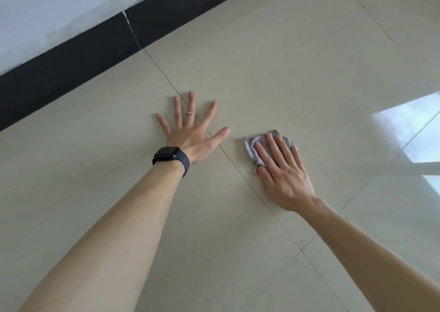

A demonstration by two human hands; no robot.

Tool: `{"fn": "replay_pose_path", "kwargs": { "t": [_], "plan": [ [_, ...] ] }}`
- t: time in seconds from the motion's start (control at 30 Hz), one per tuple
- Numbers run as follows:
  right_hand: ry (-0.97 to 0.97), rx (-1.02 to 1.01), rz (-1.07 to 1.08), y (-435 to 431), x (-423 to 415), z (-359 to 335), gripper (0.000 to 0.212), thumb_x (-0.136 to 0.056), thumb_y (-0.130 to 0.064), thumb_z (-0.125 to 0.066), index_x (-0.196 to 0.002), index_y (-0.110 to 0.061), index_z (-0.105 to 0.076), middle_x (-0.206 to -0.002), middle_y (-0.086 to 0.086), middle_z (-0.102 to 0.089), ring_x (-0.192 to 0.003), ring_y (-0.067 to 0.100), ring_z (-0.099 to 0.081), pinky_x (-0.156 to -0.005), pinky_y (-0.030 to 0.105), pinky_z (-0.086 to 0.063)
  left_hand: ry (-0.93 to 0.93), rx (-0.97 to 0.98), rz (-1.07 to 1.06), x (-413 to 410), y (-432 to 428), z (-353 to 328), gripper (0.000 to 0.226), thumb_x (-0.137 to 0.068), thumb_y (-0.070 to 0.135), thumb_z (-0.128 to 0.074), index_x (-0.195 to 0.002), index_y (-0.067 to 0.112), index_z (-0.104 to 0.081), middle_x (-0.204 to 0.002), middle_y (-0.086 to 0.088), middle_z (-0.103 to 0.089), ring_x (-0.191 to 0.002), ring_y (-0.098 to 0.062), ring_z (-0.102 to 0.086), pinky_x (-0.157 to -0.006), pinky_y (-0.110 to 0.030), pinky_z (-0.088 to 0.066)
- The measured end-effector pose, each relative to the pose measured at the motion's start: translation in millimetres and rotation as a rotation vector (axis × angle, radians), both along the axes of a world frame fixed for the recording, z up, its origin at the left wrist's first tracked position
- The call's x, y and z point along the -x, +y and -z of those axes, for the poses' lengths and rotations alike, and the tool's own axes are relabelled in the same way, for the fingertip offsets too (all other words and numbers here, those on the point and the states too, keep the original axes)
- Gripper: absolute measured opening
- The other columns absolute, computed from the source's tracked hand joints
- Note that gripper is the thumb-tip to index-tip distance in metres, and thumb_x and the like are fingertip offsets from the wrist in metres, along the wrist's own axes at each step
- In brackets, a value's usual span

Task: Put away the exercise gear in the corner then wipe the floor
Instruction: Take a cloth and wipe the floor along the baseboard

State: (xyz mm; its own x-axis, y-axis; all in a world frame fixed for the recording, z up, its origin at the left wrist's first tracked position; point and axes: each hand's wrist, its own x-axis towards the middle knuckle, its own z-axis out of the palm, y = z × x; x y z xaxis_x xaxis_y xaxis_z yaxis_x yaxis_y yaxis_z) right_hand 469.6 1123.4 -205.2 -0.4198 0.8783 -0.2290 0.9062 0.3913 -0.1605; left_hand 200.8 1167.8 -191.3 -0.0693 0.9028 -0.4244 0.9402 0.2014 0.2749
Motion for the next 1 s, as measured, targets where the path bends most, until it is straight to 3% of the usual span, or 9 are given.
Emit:
{"fn": "replay_pose_path", "kwargs": {
  "t": [0.1, 0.3, 0.43, 0.5, 0.67, 0.77, 0.83, 0.9, 1.0],
  "plan": [
    [0.029, -0.004, 0.184, 9, 14, -3, 0.055, -0.104, -0.046, -0.017, -0.158, -0.039, -0.007, -0.167, -0.009, 0.003, -0.153, 0.011, 0.008, -0.125, 0.042, -0.001, 0.01, -0.041, 0.044, 33, -50, -3, 0.068, -0.093, 0.072, -0.015, -0.151, 0.05, 0.012, -0.162, 0.004, 0.027, -0.148, -0.025, 0.026, -0.116, -0.064, 0.008],
    [0.103, 0.071, 0.549, -11, 75, -6, 0.058, -0.105, -0.044, -0.019, -0.158, -0.036, 0.002, -0.167, -0.003, 0.012, -0.152, 0.014, 0.017, -0.123, 0.047, 0.008, 0.132, -0.089, 0.002, 73, -207, 20, 0.075, -0.09, 0.071, -0.019, -0.156, 0.04, -0.003, -0.166, -0.001, 0.012, -0.152, -0.032, 0.006, -0.111, -0.073, -0.006],
    [0.098, 0.044, -0.286, -103, 109, -2, 0.055, -0.106, -0.046, -0.023, -0.158, -0.035, -0.01, -0.167, -0.002, -0.002, -0.154, 0.017, 0.006, -0.124, 0.048, -0.002, 0.109, -0.06, -0.027, 72, -223, 17, 0.074, -0.091, 0.068, -0.019, -0.157, 0.038, -0.004, -0.166, 0.0, 0.011, -0.152, -0.03, 0.007, -0.112, -0.072, -0.009],
    [0.094, 0.054, -0.446, -107, 74, -7, 0.053, -0.107, -0.046, -0.022, -0.158, -0.037, -0.011, -0.167, -0.004, -0.004, -0.154, 0.015, 0.004, -0.125, 0.044, -0.003, 0.128, -0.042, -0.012, 75, -224, 14, 0.075, -0.089, 0.071, -0.014, -0.155, 0.041, 0.004, -0.164, 0.002, 0.016, -0.152, -0.028, 0.011, -0.113, -0.07, -0.008],
    [0.036, 0.106, 0.454, -70, -25, -14, 0.056, -0.105, -0.048, -0.011, -0.156, -0.04, 0.009, -0.165, -0.008, 0.02, -0.148, 0.009, 0.025, -0.123, 0.05, 0.002, 0.136, 0.043, 0.051, 83, -223, 8, 0.075, -0.082, 0.076, 0.002, -0.147, 0.047, 0.025, -0.155, 0.009, 0.038, -0.148, -0.021, 0.027, -0.117, -0.061, 0.001],
    [0.052, 0.101, 0.724, -93, 5, -8, 0.059, -0.105, -0.045, -0.016, -0.158, -0.034, 0.007, -0.166, -0.001, 0.015, -0.151, 0.014, 0.02, -0.123, 0.051, 0.005, 0.129, 0.026, 0.033, 81, -225, 9, 0.075, -0.083, 0.076, 0.002, -0.149, 0.045, 0.022, -0.156, 0.008, 0.036, -0.148, -0.021, 0.026, -0.117, -0.061, 0.004],
    [0.03, 0.047, 0.523, -133, 42, -6, 0.059, -0.105, -0.042, -0.02, -0.159, -0.029, -0.001, -0.167, 0.004, 0.007, -0.153, 0.022, 0.011, -0.122, 0.053, -0.004, 0.127, 0.039, 0.032, 82, -224, 8, 0.076, -0.082, 0.076, 0.003, -0.149, 0.045, 0.021, -0.156, 0.008, 0.037, -0.148, -0.021, 0.027, -0.117, -0.06, 0.005],
    [0.026, 0.038, 0.058, -183, 64, -10, 0.057, -0.105, -0.042, -0.021, -0.159, -0.026, -0.012, -0.167, 0.005, -0.004, -0.154, 0.026, 0.0, -0.121, 0.053, -0.011, 0.108, 0.048, 0.041, 84, -222, 6, 0.077, -0.081, 0.077, 0.003, -0.149, 0.046, 0.021, -0.156, 0.009, 0.037, -0.148, -0.02, 0.028, -0.118, -0.06, 0.006],
    [0.046, 0.093, -0.348, -182, 46, -17, 0.054, -0.107, -0.047, -0.019, -0.158, -0.036, -0.011, -0.167, -0.005, -0.004, -0.154, 0.016, 0.001, -0.124, 0.045, -0.004, 0.08, 0.03, 0.052, 87, -224, 2, 0.077, -0.082, 0.078, -0.004, -0.152, 0.048, 0.013, -0.161, 0.008, 0.028, -0.15, -0.02, 0.021, -0.118, -0.06, 0.002]
  ]
}}
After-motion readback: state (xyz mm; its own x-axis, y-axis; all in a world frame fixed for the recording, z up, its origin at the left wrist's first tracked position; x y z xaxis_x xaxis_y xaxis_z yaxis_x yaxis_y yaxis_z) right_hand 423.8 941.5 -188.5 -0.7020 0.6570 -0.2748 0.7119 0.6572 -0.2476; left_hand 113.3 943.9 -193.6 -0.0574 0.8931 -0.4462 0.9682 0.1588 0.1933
